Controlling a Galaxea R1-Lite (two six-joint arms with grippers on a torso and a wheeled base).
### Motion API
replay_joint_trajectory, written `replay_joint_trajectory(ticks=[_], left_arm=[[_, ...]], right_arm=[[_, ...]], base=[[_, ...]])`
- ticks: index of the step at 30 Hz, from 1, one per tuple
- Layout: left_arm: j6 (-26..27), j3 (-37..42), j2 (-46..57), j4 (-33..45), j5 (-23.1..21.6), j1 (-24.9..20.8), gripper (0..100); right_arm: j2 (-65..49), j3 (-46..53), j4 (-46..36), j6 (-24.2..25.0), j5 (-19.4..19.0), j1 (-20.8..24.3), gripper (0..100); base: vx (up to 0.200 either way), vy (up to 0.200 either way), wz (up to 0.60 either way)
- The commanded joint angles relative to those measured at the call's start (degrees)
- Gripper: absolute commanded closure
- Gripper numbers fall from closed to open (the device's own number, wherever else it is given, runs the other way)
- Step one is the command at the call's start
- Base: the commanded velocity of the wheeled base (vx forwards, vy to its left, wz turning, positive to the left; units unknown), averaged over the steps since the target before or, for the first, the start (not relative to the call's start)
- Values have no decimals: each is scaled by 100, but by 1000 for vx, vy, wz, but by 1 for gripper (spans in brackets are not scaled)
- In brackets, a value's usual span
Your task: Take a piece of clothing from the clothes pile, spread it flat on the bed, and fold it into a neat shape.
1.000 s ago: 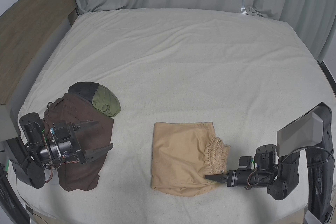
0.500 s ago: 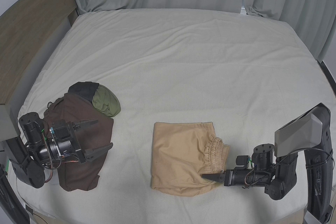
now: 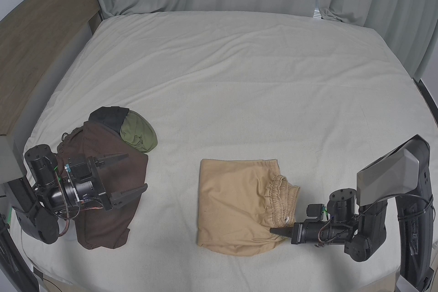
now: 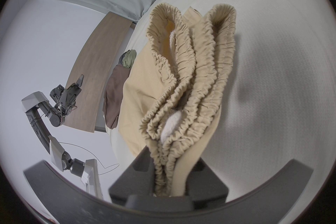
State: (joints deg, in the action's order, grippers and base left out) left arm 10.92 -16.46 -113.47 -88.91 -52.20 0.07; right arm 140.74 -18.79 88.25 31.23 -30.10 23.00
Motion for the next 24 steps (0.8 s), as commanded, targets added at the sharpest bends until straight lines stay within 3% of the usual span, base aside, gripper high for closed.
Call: replay_joint_trajectory(ticks=[1,24], left_arm=[[-2,-59,18,-4,-1,-16,0],[15,29,132,5,-220,177,0]], right_arm=[[-20,15,-1,6,-5,55,100],[-1840,279,26,-3,-49,609,100]], base=[[0,0,0],[0,0,0]])
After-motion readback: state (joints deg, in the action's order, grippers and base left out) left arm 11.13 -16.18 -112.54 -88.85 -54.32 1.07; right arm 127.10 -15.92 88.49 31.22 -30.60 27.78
